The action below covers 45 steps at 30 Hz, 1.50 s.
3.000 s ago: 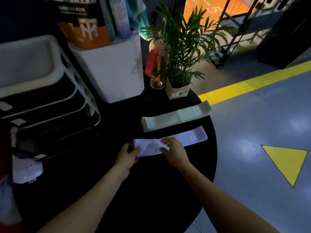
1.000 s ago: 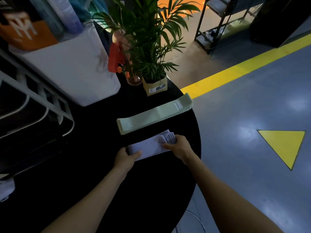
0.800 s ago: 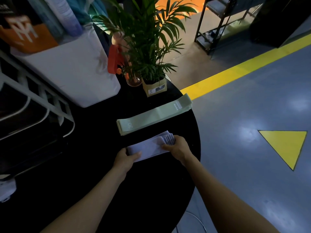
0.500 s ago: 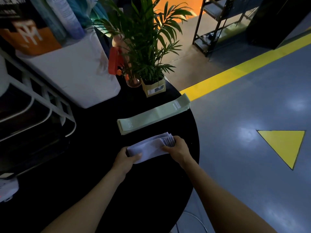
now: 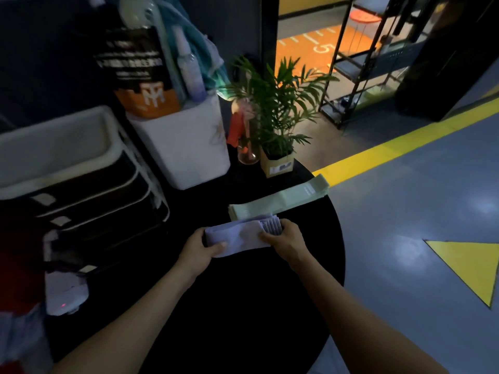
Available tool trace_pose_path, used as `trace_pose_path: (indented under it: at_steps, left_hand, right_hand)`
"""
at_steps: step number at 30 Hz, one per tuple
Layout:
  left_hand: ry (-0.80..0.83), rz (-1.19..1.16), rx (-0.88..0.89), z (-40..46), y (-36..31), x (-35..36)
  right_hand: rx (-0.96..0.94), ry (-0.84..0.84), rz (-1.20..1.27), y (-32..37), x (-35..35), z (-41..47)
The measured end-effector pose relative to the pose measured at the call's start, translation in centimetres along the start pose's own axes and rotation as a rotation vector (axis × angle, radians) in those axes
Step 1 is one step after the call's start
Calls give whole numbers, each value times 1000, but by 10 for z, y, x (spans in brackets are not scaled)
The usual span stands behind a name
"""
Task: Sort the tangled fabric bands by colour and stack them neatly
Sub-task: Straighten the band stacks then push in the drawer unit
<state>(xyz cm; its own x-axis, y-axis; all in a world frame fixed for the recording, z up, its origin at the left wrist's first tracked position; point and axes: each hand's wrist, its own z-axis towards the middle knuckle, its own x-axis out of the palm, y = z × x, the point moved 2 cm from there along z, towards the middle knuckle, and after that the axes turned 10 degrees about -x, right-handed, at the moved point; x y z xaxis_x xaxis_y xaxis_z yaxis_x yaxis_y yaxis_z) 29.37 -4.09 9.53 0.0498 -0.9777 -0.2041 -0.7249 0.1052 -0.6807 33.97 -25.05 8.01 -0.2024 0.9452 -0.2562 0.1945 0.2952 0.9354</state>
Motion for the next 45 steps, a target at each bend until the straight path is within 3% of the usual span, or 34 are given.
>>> trace_pose_path:
  at_steps: [9, 17, 27, 33, 38, 45]
  left_hand:
    - [-122, 15, 172, -39, -11, -118]
    - [-200, 38, 244, -44, -7, -198]
    - [-275, -65, 101, -18, 13, -232]
    - [-261, -51, -41, 0, 18, -240]
    - [-356, 158, -102, 1, 28, -243]
    - [-520, 462, -188, 2, 27, -233]
  right_hand:
    - [-154, -28, -21, 90, 92, -18]
    - [-215, -53, -66, 130, 166, -18]
    - [-150, 49, -196, 131, 226, 12]
    - [-92, 182, -454, 140, 250, 26]
    - [-22, 279, -574, 137, 271, 29]
    - [38, 251, -643, 133, 283, 30]
